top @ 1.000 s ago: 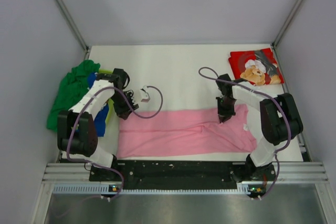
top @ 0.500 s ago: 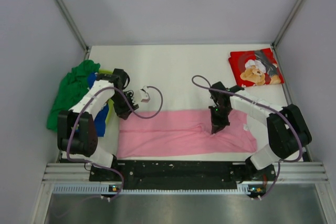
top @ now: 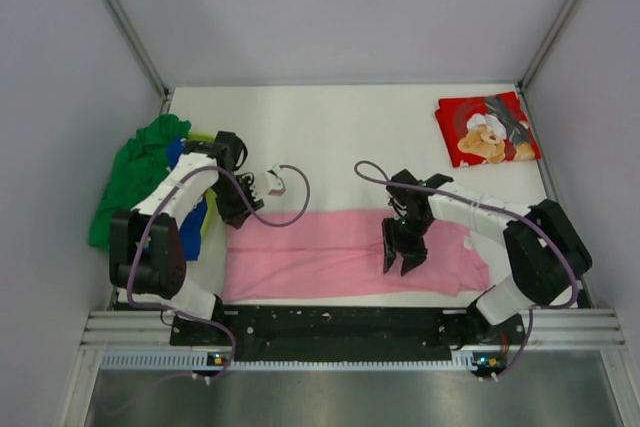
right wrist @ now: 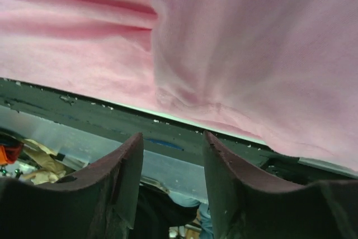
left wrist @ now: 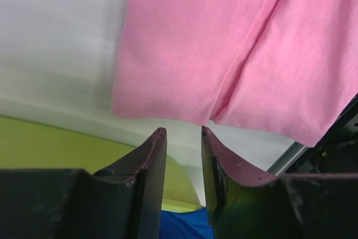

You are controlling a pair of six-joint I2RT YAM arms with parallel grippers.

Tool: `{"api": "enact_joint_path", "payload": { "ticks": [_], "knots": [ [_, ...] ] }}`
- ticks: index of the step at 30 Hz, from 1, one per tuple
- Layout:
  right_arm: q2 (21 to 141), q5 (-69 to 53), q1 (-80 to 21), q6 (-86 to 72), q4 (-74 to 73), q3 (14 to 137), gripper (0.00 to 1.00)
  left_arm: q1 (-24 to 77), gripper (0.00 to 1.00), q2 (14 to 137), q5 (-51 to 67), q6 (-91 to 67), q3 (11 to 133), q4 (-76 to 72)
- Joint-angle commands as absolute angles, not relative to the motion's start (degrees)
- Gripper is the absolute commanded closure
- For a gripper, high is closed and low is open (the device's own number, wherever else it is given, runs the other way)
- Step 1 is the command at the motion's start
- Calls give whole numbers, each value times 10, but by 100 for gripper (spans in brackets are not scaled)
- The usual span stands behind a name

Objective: Fold and stack the t-shirts
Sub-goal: Fold the other side of the tshirt into a rectangle, then rotate the tshirt 85 degrees

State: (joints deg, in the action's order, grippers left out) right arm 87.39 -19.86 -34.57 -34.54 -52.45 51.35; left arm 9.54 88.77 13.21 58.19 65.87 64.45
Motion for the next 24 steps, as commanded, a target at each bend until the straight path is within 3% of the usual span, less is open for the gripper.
{"api": "enact_joint_path", "payload": {
  "ticks": [1, 5, 7, 9, 11, 12, 17, 24],
  "knots": [
    [871, -235, -377, -350, -515, 523, 52, 97, 64, 875, 131, 591, 655, 642],
    [866, -289, -409, -313, -524, 559, 52, 97, 64, 875, 127, 589, 657, 642],
    [842, -230, -396, -315, -540, 578, 55, 97, 64, 875, 129, 589, 659, 643],
    [817, -168, -340, -318, -546, 579, 68, 97, 64, 875, 132, 586, 661, 643],
    [814, -125, -261, -319, -545, 570, 92, 98, 64, 877, 134, 574, 661, 632],
    [818, -107, -223, -314, -537, 565, 100, 99, 65, 881, 133, 562, 664, 620],
    [901, -5, -121, -294, -496, 577, 100, 113, 70, 908, 123, 505, 672, 573],
    [1052, 141, -92, -273, -482, 653, 100, 134, 73, 954, 46, 480, 595, 503]
  ]
}}
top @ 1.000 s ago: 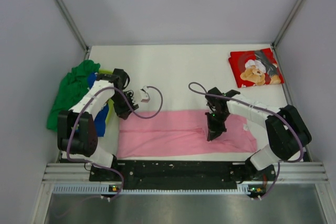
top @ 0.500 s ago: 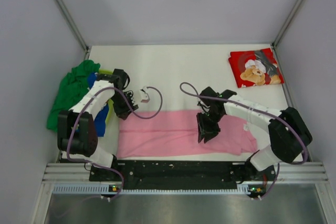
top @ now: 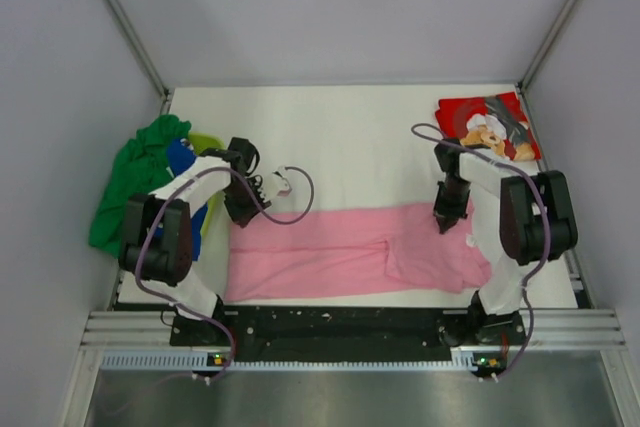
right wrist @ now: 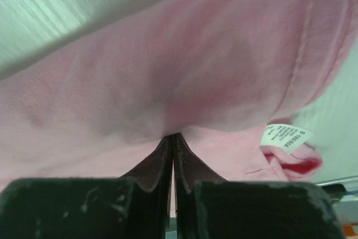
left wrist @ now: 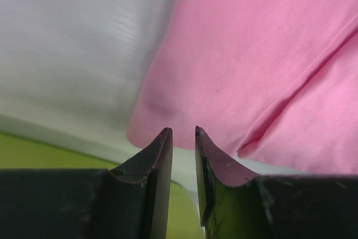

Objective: Fold and stack the t-shirts
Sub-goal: Rotate the tshirt 85 degrees

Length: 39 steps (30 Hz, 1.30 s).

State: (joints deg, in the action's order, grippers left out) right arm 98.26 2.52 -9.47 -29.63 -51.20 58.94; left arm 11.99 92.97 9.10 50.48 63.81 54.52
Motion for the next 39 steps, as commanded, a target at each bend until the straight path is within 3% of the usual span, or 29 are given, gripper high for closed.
{"api": "enact_joint_path", "payload": {
  "ticks": [1, 10, 15, 18, 22, 26, 30, 34, 39],
  "knots": [
    [1073, 137, -92, -269, -481, 676, 100, 136, 73, 958, 40, 478, 584, 496],
    [1307, -12, -122, -251, -501, 1092, 100, 136, 72, 890, 48, 521, 467, 552],
    [1425, -112, -124, -244, -502, 1315, 100, 136, 70, 820, 165, 558, 486, 664],
    [1383, -104, -124, -209, -490, 1302, 100, 136, 68, 766, 222, 579, 521, 699],
    [1260, -13, -123, -163, -482, 1193, 99, 136, 65, 757, 229, 549, 574, 669],
    [1200, 4, -120, -176, -478, 1031, 100, 136, 66, 829, 167, 494, 590, 591],
    [1226, 22, -110, -206, -479, 955, 100, 135, 69, 932, 75, 463, 575, 519],
    [1282, 6, -97, -212, -483, 1002, 100, 150, 69, 950, 68, 460, 544, 497],
    [1416, -67, -96, -226, -512, 1232, 100, 257, 69, 933, 129, 452, 496, 507]
  ]
}}
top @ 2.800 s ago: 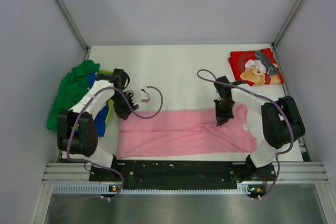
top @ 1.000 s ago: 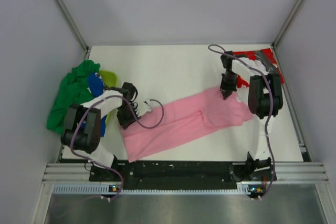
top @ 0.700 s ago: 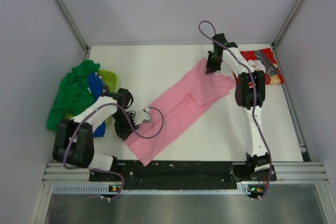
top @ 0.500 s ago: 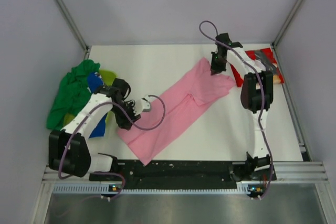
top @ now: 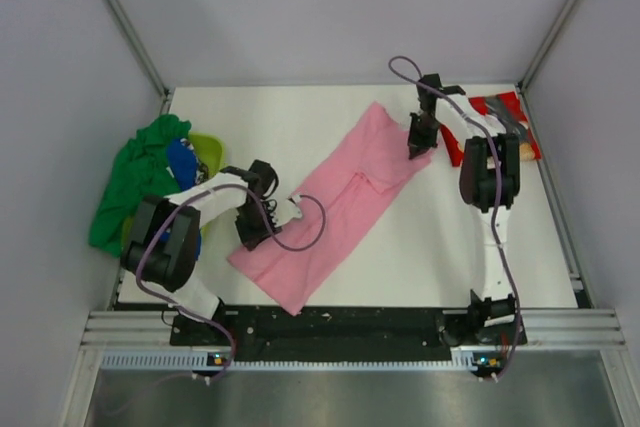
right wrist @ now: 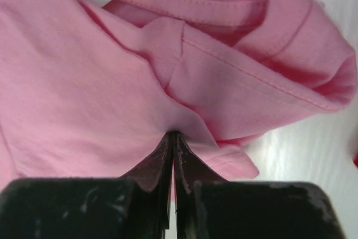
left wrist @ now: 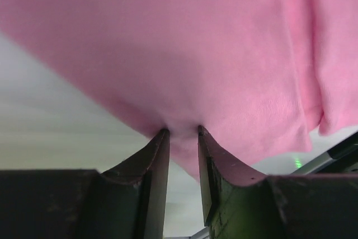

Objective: Fold and stack the t-shirts
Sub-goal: Rotate the tshirt 85 degrees

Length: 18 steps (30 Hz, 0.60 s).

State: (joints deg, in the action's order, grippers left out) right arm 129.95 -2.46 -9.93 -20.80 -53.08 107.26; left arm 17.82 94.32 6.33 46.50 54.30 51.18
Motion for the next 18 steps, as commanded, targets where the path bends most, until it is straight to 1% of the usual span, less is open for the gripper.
{"api": "enact_joint_path", "payload": {
  "ticks": [1, 3, 4, 6, 7, 8, 10, 12, 14, 16, 17, 18],
  "knots": [
    [1459, -87, -95, -236, -510, 1299, 100, 292, 68, 927, 162, 449, 493, 512],
    [1503, -133, -97, -270, -467, 1394, 100, 346, 67, 918, 208, 446, 496, 518],
    [1503, -159, -96, -296, -408, 1397, 99, 365, 67, 912, 226, 445, 501, 519],
    [1488, -194, -97, -340, -301, 1371, 88, 406, 66, 905, 256, 439, 519, 522],
    [1485, -207, -98, -347, -278, 1377, 82, 419, 66, 900, 271, 439, 533, 530],
    [1479, -216, -99, -341, -273, 1396, 74, 425, 65, 892, 291, 443, 548, 540],
    [1441, -233, -99, -296, -272, 1389, 60, 425, 63, 868, 312, 451, 573, 560],
    [1369, -246, -99, -208, -271, 1327, 52, 425, 61, 825, 301, 454, 584, 562],
    [1276, -267, -100, -150, -265, 1235, 47, 425, 58, 789, 293, 468, 587, 564],
    [1141, -308, -103, -93, -222, 1108, 43, 425, 55, 762, 294, 491, 584, 574],
    [1090, -333, -107, -71, -183, 1028, 32, 425, 54, 754, 295, 508, 582, 578],
    [1029, -350, -112, -48, -147, 957, 31, 424, 53, 751, 296, 525, 576, 584]
  ]
}}
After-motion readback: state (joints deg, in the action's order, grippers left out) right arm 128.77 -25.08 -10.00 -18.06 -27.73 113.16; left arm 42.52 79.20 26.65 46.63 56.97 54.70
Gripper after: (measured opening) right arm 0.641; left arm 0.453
